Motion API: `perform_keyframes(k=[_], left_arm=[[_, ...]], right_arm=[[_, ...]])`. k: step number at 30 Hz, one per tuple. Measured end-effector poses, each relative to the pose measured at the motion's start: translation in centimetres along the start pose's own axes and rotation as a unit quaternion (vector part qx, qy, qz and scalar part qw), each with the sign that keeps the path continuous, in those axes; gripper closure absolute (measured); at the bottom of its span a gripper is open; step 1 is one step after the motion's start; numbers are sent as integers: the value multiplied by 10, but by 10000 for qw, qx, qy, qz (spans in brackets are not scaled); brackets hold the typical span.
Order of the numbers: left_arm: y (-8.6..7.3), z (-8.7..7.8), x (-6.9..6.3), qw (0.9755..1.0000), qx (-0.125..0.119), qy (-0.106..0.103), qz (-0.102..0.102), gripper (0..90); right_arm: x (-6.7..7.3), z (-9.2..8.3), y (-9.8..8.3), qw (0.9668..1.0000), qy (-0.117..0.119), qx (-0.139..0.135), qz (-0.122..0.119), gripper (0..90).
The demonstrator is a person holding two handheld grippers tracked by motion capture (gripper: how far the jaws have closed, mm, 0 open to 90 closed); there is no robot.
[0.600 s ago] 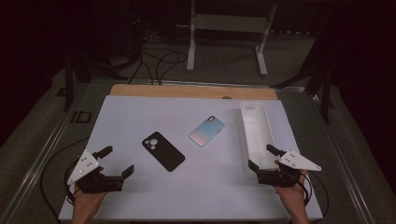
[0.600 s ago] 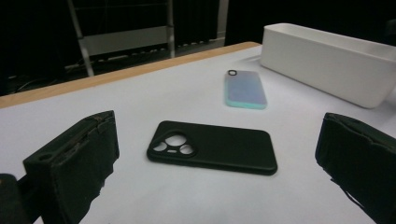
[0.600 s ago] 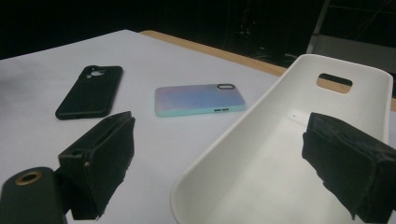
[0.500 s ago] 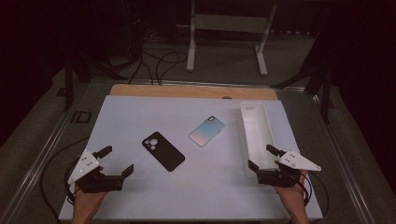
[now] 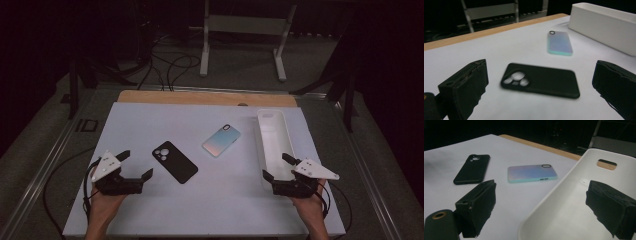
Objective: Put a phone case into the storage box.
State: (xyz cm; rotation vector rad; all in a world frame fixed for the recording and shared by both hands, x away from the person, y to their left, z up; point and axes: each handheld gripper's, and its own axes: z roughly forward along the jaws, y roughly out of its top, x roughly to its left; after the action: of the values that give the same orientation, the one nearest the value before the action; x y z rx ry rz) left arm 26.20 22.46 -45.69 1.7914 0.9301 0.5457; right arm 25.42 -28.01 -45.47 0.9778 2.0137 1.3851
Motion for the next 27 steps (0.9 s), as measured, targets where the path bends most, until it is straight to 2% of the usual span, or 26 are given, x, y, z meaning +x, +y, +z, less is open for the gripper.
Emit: perform_keyframes(k=[6, 9, 12, 17, 19, 27], left_arm=[[21, 50, -7, 9991, 353, -203, 98, 10], [28, 74, -12, 9978, 578, -217, 220, 10], [35, 99, -17, 9963, 772, -284, 236, 9], [44, 130, -27, 9940, 1004, -289, 335, 4], [46, 143, -31, 9930, 1102, -304, 307, 3], [50, 186, -45, 9874, 1505, -322, 357, 2]], right_arm=[[2, 4, 2, 10000, 6, 58, -45, 93], [2, 4, 2, 10000, 0, 77, -4, 92], [1, 4, 2, 10000, -6, 90, 6, 93], [1, 4, 2, 9999, -48, 98, 21, 92], [0, 4, 3, 9999, -56, 103, 35, 91], [0, 4, 2, 9999, -88, 122, 25, 91]])
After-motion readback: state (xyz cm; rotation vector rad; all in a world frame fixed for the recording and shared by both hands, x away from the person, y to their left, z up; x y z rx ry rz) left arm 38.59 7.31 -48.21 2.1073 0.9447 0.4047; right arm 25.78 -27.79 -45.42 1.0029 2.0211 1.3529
